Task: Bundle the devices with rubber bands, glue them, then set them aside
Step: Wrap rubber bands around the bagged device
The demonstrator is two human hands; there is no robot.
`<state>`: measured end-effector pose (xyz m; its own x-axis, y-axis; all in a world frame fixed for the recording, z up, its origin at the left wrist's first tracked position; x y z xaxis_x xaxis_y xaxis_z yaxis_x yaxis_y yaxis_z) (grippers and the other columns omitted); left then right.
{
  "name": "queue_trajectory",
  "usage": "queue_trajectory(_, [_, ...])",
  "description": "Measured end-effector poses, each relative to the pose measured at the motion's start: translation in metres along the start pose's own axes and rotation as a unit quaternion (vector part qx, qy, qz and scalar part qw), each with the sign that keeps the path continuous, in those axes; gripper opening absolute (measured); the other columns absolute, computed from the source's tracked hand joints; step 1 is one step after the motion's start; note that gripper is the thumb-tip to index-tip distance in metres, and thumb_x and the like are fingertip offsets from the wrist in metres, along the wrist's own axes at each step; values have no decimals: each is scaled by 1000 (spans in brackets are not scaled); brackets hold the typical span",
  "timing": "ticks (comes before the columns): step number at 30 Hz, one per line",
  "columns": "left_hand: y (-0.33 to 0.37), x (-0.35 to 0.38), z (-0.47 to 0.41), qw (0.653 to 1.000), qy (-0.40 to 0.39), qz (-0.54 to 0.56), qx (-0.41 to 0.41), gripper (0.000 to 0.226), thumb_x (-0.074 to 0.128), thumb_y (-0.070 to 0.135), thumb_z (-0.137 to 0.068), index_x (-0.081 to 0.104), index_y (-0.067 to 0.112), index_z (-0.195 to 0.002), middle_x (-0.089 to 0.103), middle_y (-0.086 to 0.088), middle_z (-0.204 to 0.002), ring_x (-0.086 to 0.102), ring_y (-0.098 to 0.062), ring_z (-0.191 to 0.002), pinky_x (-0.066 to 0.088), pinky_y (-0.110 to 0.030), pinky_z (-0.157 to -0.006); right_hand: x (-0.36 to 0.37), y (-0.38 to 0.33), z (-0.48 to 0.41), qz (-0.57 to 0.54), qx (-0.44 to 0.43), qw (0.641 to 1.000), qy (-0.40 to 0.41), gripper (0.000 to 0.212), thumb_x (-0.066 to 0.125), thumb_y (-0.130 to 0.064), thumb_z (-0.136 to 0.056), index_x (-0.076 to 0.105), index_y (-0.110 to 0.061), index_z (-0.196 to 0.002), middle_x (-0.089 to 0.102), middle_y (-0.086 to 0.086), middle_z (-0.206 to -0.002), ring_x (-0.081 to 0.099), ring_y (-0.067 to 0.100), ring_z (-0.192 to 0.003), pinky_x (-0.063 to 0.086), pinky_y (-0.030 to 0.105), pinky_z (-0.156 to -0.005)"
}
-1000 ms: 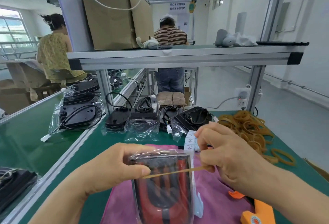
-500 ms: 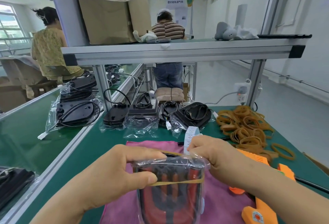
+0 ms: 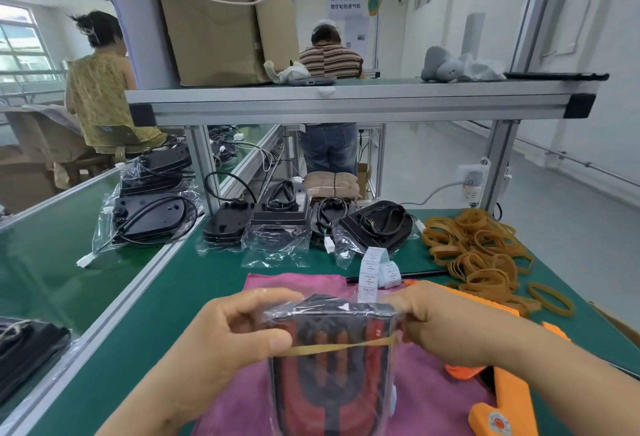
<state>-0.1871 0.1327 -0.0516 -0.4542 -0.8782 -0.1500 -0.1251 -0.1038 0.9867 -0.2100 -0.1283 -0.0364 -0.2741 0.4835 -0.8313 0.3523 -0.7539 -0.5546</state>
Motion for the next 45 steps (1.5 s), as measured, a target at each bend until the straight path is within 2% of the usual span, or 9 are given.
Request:
queue_trajectory(3, [-18,5,1,988,10,155,-25,43,74,6,-69,72,1,-111,72,-26,-102,68,-25,-88,57,-27,-78,-2,-5,3,-33,-11,999,0,43,43,12,-93,74,-13,-108,71,-8,-118,61,4,-114,47,29,-100])
queue_trajectory(9, [-21,6,-1,988,-20,154,8,68,90,33,-63,68,3,-120,66,-23,-124,64,-32,-116,52,-35,-95,2,-2,2,-112,-5,994,-17,26,55,-5,-96,73,-19,-108,71,-10,-114,63,2,-107,47,17,-90])
queue_trajectory(13, [-12,9,-4,998,1,57,30,67,88,34,-59,69,18,-121,69,-13,-123,63,-31,-119,50,-41,-104,3,6,0,-151,55,986,-35,24,63,-28,-87,72,-18,-106,69,15,-113,58,43,-113,48,56,-96])
queue_trajectory(17, [-2,16,-9,998,42,11,51,47,80,39,-62,75,27,-107,75,-5,-107,71,-18,-101,55,-22,-83,4,5,-3,-229,91,969,-23,25,63,-9,-81,76,-15,-101,72,17,-108,67,29,-99,50,55,-97])
queue_trajectory(25, [14,-10,-25,990,104,49,75,43,79,46,-67,76,13,-94,74,-15,-92,71,-25,-80,58,-31,-69,-12,-13,-21,-379,85,919,59,40,59,19,-79,79,-11,-94,72,23,-104,67,25,-84,60,38,-81])
queue_trajectory(32, [46,-25,-30,964,189,8,188,35,81,30,-62,77,34,-97,77,3,-94,71,-7,-83,55,-15,-73,-37,6,-46,-570,80,776,259,47,72,1,-79,60,-13,-123,70,10,-115,74,26,-93,58,27,-60])
queue_trajectory(36, [42,-11,-24,943,204,-132,227,50,78,24,-68,66,49,-110,72,17,-109,67,1,-99,51,-13,-84,-4,12,-63,-468,217,842,156,30,60,-29,-94,61,-4,-111,68,15,-104,71,23,-85,57,32,-59])
queue_trajectory(41, [25,8,-14,880,157,-307,327,62,83,11,-76,55,27,-130,53,22,-140,46,-1,-134,31,-15,-112,27,13,-73,-617,233,752,15,64,37,-59,-97,64,-4,-117,69,24,-106,72,34,-86,61,37,-60])
queue_trajectory(45, [8,20,-6,860,119,-354,347,58,69,-5,-69,60,18,-121,51,16,-143,43,-1,-137,30,-14,-113,26,7,-73,-655,180,732,45,55,72,-48,-73,74,-4,-106,71,21,-112,70,33,-95,57,43,-87])
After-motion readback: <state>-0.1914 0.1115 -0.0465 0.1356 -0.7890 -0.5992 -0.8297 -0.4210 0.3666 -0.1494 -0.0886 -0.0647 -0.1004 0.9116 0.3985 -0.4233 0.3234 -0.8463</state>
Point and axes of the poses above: each hand's wrist, its own z-axis away from the middle knuckle, its own x-axis out of the palm, y = z × x, the point moved 3 cm from there along -z, towards the middle knuckle
